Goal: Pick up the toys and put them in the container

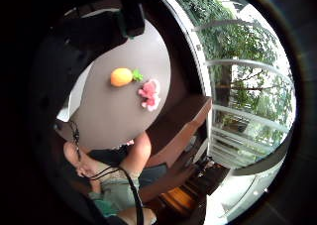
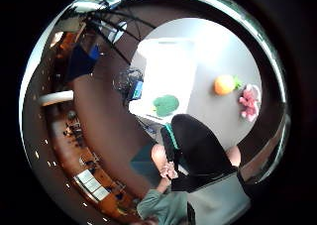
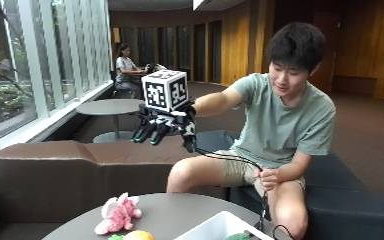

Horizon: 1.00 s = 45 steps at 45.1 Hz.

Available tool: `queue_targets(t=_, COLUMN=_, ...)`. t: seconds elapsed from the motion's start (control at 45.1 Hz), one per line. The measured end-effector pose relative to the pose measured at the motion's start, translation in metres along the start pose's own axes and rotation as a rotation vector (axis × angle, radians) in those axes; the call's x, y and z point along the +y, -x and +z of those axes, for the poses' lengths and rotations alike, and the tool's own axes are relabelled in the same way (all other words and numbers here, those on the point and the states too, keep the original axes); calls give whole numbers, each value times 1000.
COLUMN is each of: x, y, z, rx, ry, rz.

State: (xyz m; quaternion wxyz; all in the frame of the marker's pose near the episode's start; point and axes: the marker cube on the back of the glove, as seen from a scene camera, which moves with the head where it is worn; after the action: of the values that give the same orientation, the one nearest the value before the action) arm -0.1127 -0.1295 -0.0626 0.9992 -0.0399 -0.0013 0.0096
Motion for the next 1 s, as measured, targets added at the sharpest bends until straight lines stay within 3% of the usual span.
queue_targets(t=0.31, x=30, y=-143, z=50, rx=-44, ry=49, rz=159)
queue_targets(t=0.487, x=21, y=-185, z=96, rx=-30, ry=80, rz=195)
queue_targets(t=0.776, x=-14, y=-232, z=212, rx=-86, ry=138, rz=226)
queue_targets(t=0.997, x=-32, y=-258, z=325, rx=-169, ry=242, rz=375)
